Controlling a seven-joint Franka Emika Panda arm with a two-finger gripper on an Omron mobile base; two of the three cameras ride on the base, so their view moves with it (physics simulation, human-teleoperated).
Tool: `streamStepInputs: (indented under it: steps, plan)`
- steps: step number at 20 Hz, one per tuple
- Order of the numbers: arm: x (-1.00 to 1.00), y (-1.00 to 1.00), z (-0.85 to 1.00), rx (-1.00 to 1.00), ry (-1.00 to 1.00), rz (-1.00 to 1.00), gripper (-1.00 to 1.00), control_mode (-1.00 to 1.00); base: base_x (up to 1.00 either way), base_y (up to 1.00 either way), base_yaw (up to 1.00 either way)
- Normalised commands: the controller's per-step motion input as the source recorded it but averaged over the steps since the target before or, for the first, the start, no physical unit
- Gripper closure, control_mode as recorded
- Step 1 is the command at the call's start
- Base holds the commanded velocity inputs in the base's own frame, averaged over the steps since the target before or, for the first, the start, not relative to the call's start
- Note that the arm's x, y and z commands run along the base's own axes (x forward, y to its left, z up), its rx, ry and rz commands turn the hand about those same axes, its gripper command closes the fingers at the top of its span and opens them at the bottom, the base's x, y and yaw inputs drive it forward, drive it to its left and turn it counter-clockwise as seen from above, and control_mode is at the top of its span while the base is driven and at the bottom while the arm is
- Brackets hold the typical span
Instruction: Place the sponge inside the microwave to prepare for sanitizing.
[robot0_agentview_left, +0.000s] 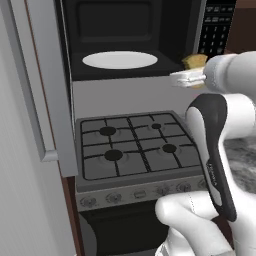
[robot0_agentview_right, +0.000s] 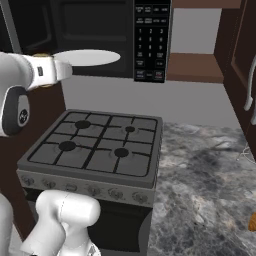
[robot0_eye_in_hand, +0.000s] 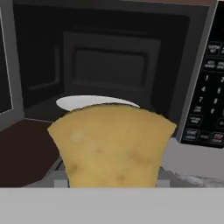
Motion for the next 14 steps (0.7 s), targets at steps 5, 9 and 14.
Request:
streamStepInputs:
  steps: [5, 9, 14]
  plan:
    - [0.22, 0.16, 0.26, -0.16, -0.10, 0.01, 1.00, -1.00, 0.00, 0.00, 0.00]
    - [0.67, 0.03, 0.11, -0.02, 0.16, 0.00, 1.00, -1.00, 0.00, 0.00, 0.00]
    - [0.65, 0.12, 0.02, 0.00, 0.13, 0.00, 1.00, -1.00, 0.00, 0.00, 0.00]
